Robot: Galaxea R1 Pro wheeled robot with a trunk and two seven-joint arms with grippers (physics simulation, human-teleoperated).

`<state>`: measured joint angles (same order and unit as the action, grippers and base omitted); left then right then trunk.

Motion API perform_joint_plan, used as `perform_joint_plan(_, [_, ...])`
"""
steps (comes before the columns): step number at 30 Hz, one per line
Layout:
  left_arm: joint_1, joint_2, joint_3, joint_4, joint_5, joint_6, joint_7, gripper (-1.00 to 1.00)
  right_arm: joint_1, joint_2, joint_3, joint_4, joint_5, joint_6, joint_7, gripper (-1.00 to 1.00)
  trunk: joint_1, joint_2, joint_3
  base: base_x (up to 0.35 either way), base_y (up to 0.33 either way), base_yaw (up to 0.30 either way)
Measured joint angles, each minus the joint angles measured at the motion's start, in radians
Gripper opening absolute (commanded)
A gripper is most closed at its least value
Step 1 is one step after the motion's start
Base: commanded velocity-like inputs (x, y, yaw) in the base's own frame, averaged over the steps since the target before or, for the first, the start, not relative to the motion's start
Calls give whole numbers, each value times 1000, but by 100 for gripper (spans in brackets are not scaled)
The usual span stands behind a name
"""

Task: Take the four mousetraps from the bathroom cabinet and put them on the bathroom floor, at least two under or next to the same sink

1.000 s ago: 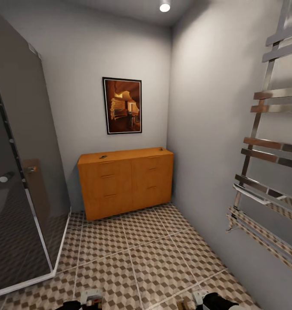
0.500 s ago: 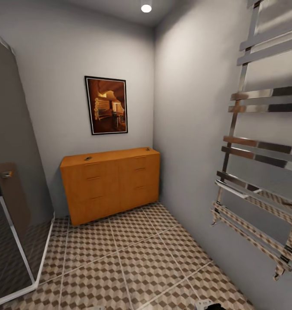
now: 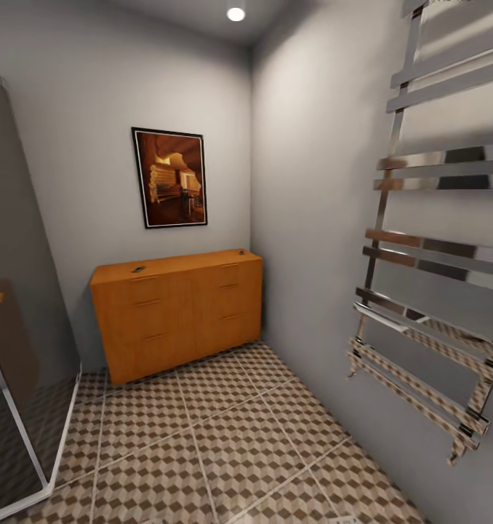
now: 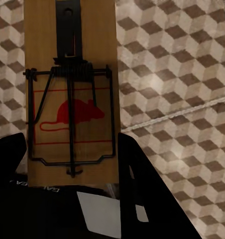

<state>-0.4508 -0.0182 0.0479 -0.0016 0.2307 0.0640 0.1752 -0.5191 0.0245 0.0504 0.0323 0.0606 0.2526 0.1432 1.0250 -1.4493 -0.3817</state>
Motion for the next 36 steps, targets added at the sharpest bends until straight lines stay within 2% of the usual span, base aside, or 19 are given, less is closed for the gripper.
perform_joint_plan(9, [14,18,0,-1,2,-2,15,-100,4,-3,0,0,-1,-16,1,-100,0,0,0,0,0,-235])
perform_joint_plan(20, [18,3,0,0,4,-2,19,-100,5,-6,0,0,-2,-13,1,-100,0,0,0,0,0,-249])
perform_joint_plan(24, [25,-5,0,-1,4,-3,88,-100,8,-7,-1,0,-5,-13,-3,-100,0,0,0,0,0,-250])
perform_joint_plan(25, [26,-7,0,-1,4,-7,120,-100,13,-7,-1,0,-8,-13,-11,-100,0,0,0,0,0,-250])
perform_joint_plan(28, [28,-13,0,0,6,-31,165,-100,22,-6,-2,0,-24,-14,-52,-100,0,0,0,0,0,-250])
perform_joint_plan(29, [29,-16,0,0,6,-43,178,-100,26,-5,-2,0,-40,-15,-92,-100,0,0,0,0,0,-250])
perform_joint_plan(32, [32,-24,0,0,5,-56,193,-100,31,-3,-3,0,-88,-19,-181,-100,0,0,0,0,0,-250])
perform_joint_plan(36, [35,-28,0,0,5,-61,199,-100,34,-5,-3,0,-127,-28,-232,-100,0,0,0,0,0,-250])
